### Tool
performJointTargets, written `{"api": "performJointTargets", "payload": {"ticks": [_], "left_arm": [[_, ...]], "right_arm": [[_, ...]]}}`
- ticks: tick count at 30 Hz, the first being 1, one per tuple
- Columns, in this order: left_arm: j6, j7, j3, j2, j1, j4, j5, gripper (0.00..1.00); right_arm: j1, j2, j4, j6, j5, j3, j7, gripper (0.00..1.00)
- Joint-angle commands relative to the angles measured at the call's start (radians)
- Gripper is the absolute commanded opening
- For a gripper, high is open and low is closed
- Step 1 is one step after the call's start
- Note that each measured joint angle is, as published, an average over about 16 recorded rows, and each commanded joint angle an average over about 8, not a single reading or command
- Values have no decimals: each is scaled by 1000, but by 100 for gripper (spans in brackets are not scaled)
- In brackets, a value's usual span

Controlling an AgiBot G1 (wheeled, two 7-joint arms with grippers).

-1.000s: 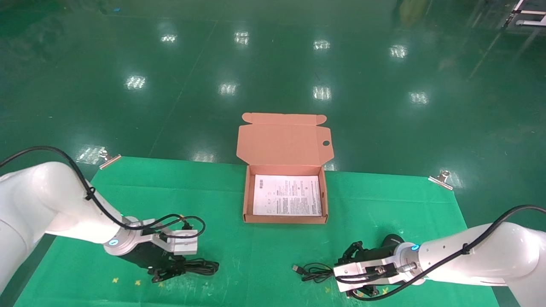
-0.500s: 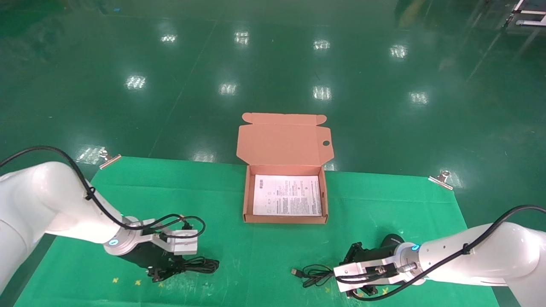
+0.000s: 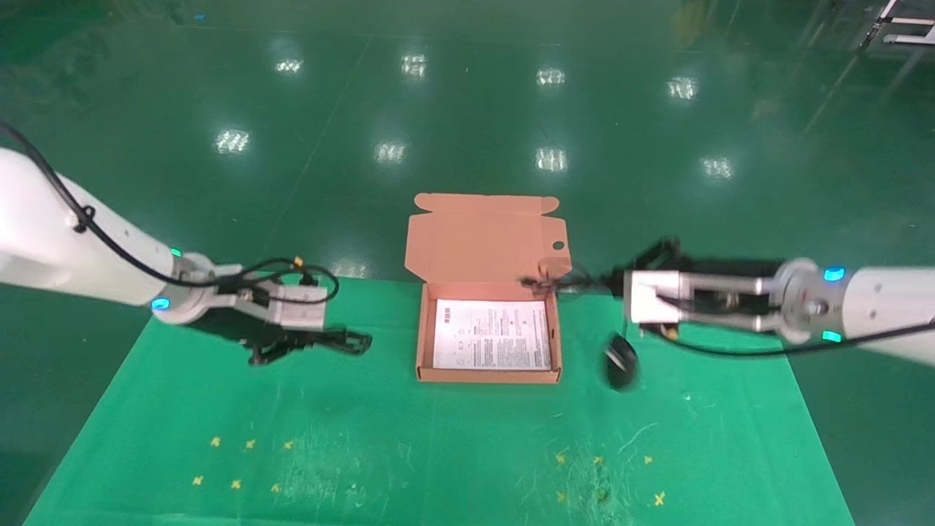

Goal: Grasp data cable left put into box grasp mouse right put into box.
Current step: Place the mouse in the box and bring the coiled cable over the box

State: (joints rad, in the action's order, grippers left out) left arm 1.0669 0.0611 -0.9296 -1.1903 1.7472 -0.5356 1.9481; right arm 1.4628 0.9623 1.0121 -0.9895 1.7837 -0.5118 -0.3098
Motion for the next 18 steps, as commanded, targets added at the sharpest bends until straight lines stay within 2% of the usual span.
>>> {"api": "performJointTargets", "payload": {"ticks": [1,7,13,18], "left_arm": [[-24,-24,6,13,7,-64,4,0],[-155,-85,12,-17,17,-130,57,0],[-237,-106,11,-64,49,-90,103,0],[-264,-111,8,-87,73,-57,123,0]], "right_arm": [[26,8,21,18,-9,15,11,0],[123,134,-76,77,-31,23,-54,0],[206,255,-222,122,-51,21,-140,0],[248,314,-311,145,-63,23,-189,0]]}}
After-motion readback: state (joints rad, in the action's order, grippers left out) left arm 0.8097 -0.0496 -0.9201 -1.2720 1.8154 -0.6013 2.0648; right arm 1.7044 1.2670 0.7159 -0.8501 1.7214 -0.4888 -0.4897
